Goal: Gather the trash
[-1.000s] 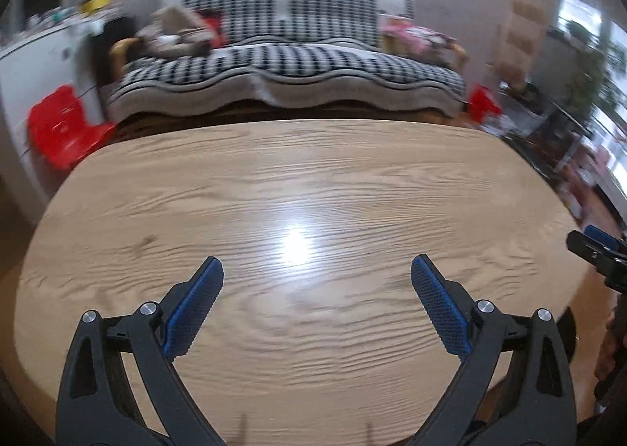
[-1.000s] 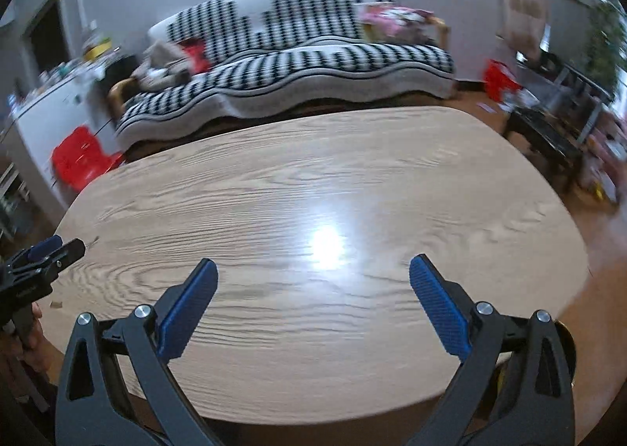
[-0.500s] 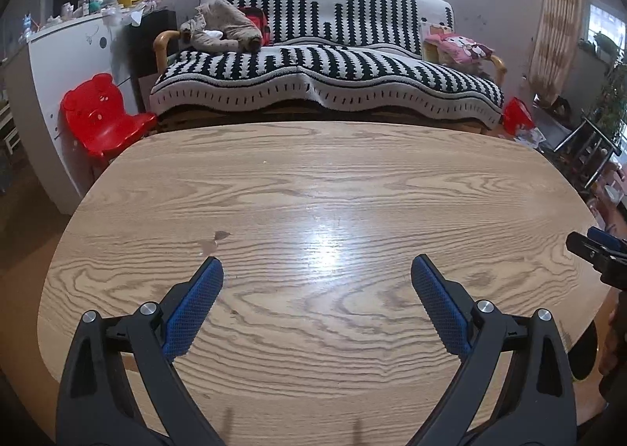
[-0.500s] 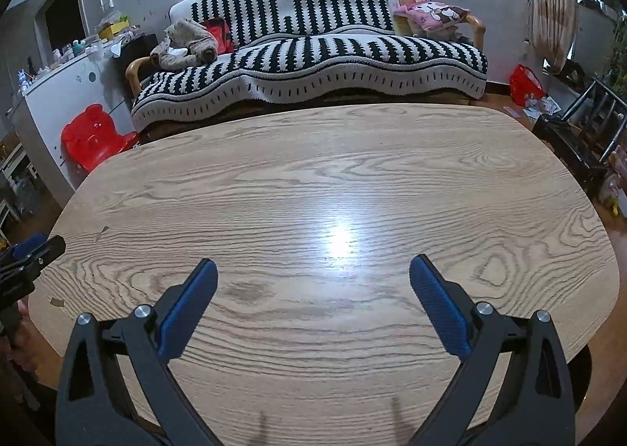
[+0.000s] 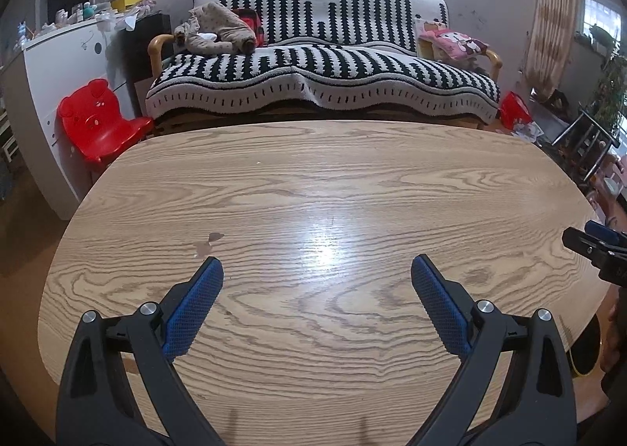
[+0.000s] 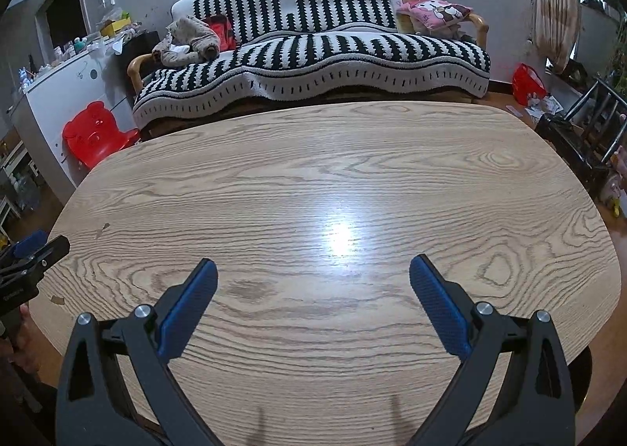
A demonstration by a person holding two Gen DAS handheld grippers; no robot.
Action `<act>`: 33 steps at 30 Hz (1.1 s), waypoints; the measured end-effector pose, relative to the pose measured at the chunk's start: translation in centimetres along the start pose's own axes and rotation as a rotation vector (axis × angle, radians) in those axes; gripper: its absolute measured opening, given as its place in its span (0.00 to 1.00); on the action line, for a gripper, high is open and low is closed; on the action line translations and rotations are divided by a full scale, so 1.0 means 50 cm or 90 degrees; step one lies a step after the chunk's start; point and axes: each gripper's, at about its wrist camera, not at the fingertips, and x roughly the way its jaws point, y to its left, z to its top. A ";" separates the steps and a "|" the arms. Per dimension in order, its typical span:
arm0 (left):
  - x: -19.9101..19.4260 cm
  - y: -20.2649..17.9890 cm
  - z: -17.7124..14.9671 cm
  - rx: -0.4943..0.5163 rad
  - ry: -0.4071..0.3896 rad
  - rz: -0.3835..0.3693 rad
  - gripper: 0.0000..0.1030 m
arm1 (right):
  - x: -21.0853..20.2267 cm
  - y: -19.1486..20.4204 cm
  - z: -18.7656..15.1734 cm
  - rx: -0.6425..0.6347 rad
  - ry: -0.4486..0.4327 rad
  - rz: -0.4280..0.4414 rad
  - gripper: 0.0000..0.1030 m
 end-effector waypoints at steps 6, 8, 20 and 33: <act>0.000 -0.001 -0.001 0.000 0.001 0.002 0.91 | -0.001 0.001 0.000 0.000 0.001 0.000 0.92; 0.000 0.000 -0.001 0.000 0.000 0.002 0.91 | -0.001 0.001 -0.001 0.001 0.001 0.001 0.92; 0.000 0.000 -0.001 -0.001 0.001 0.002 0.91 | -0.004 -0.001 -0.004 0.001 0.000 0.000 0.92; -0.001 -0.001 -0.001 -0.001 0.001 0.002 0.91 | -0.004 0.001 -0.003 0.000 0.001 0.000 0.92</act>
